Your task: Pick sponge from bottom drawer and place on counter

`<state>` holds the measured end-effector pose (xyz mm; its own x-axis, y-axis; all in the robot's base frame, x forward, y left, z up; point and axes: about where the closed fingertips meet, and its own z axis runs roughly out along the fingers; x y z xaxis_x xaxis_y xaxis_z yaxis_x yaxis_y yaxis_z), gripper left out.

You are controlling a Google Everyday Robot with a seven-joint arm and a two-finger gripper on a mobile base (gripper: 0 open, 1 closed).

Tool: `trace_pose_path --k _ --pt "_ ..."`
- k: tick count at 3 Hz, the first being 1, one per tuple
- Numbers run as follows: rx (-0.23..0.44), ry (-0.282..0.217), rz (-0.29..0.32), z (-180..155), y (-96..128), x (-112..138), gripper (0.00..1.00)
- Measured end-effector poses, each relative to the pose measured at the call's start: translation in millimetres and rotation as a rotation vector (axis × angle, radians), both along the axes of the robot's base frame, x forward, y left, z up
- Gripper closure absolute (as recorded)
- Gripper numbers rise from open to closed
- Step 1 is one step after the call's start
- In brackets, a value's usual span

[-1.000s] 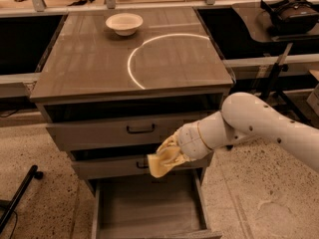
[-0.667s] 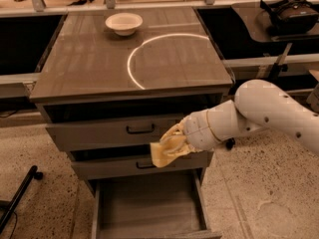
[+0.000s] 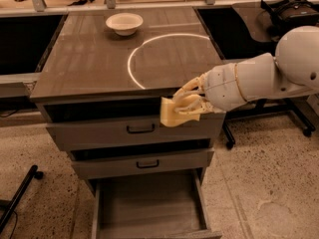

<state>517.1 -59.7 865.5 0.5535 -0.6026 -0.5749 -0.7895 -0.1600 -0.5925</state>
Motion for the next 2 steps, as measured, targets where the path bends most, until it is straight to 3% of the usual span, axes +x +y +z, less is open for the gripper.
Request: trace_pose_path --k 1,2 --pt "0.004 0.000 0.000 0.9 1.3 2.3 1.00" --pt "0.017 -0.019 -0.016 15.5 2.8 26.4 1.00"
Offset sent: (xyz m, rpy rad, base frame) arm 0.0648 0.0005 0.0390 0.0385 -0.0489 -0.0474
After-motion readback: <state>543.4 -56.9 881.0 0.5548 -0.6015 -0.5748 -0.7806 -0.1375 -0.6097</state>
